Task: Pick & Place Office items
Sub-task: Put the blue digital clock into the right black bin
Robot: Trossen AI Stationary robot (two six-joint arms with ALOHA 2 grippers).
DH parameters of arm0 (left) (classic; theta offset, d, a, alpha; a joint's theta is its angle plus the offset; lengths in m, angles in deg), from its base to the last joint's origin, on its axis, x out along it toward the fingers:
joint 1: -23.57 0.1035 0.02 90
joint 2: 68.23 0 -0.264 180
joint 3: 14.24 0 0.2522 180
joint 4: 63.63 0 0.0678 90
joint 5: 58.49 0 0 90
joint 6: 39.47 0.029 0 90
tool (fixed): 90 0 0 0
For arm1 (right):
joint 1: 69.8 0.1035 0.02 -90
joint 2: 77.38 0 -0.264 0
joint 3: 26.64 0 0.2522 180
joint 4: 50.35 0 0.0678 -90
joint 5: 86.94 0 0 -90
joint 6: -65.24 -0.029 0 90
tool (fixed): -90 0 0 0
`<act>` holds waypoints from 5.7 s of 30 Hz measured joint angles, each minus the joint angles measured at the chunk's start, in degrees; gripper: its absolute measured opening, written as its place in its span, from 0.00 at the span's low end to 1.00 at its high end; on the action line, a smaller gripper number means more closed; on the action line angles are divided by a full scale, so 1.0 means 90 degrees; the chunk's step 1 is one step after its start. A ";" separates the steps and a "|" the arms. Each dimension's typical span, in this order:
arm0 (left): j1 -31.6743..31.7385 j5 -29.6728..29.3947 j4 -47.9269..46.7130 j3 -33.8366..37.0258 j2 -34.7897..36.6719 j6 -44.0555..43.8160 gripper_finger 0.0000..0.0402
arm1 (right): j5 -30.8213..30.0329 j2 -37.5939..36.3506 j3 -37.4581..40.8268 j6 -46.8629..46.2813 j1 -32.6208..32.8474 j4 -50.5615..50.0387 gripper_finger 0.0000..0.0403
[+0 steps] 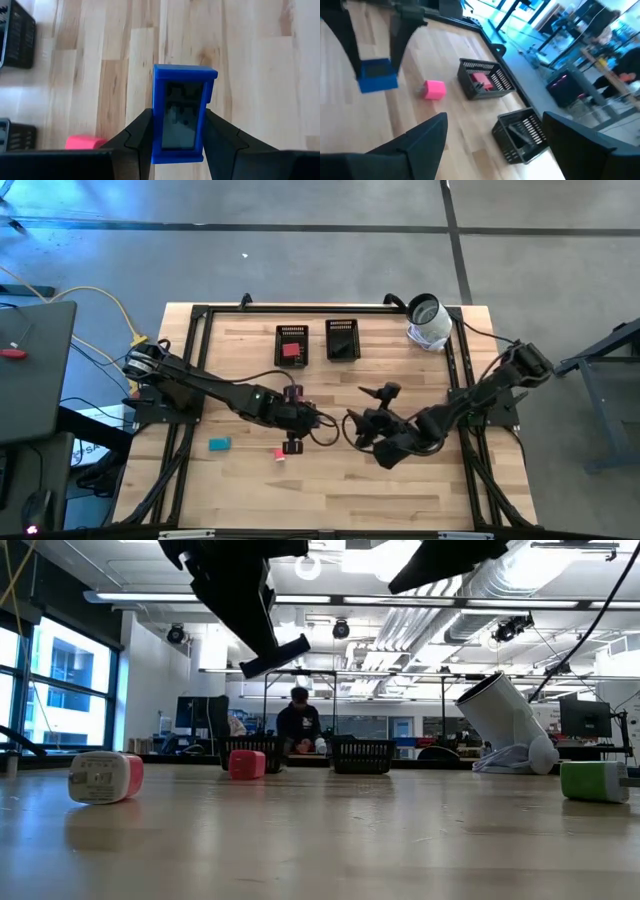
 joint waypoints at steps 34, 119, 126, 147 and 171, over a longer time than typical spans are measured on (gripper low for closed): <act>-0.0350 -0.2753 0.1546 0.0003 0.0284 0.1614 0.30 | 0.0092 0.0172 0.0002 0.0871 0.0232 0.1482 0.72; -0.0986 -0.5231 0.2843 0.0003 -0.0440 0.3823 0.30 | 0.2746 0.0177 0.0002 0.0919 -0.1144 0.2932 0.56; -0.0986 -0.5352 0.2923 0.0003 -0.0440 0.3972 0.30 | 0.2716 0.0177 0.0002 0.0919 -0.1149 0.2936 0.56; -0.1022 -0.5588 0.2952 0.0003 -0.0428 0.4110 0.20 | 0.2855 0.0172 0.0005 0.1014 -0.1294 0.2834 0.11; -0.1049 -0.6445 0.2896 0.0008 -0.0439 0.4395 0.11 | 0.2740 0.0158 -0.0005 0.0928 -0.1359 0.2366 0.11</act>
